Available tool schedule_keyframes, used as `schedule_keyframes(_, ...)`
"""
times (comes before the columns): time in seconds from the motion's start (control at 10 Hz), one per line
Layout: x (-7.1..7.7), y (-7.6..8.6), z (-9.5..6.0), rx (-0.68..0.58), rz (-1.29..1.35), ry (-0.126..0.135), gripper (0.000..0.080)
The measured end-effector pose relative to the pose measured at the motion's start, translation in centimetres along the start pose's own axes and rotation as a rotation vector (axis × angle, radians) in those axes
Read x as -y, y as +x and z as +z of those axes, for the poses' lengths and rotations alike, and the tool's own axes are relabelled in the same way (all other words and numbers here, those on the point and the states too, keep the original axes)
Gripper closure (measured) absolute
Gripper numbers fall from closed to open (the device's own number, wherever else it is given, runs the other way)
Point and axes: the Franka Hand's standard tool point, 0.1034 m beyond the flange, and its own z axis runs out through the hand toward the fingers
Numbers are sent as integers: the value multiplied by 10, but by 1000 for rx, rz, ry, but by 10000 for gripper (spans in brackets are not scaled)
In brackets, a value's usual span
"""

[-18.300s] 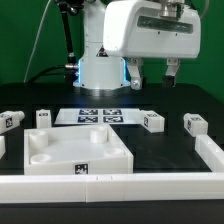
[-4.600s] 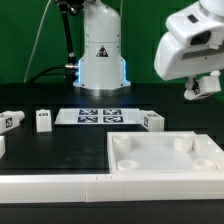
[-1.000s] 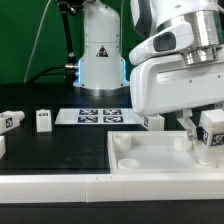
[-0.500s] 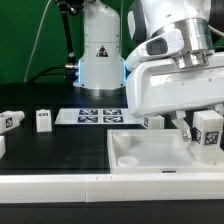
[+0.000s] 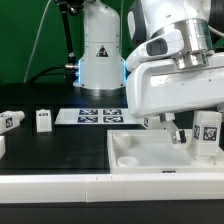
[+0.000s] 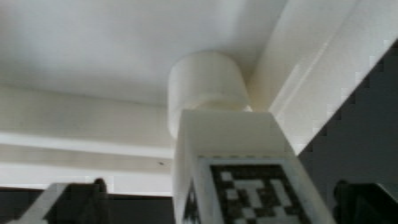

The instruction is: Assemble one leg

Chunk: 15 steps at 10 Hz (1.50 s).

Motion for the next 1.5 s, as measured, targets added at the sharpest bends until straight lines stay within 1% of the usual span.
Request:
schedule_keyframes(0.5,0,0,0,2,0,0,151)
schedule_keyframes(0.6,-1,2,-10,37,-2,4,151)
schedule_keyframes(0.7,0,9,-25,28,-11,-1,151)
schedule_keyframes(0.8,1,9,-28,31,-13,-1,151)
schedule_keyframes(0.9,5,9,-28,70,-15,9,151)
schedule_keyframes(1.0,4,10,-29,69,-18,8,151)
schedule_keyframes(1.1,7,6,-27,122,-20,20,151)
schedule_keyframes(1.2,13,2,-28,253,-14,48,151)
schedule_keyframes(1.3,15,8,-27,302,5,55,151)
schedule_keyframes(1.4,16,6,-26,400,12,61,151)
schedule_keyframes(1.5,12,10,-27,476,8,66,151)
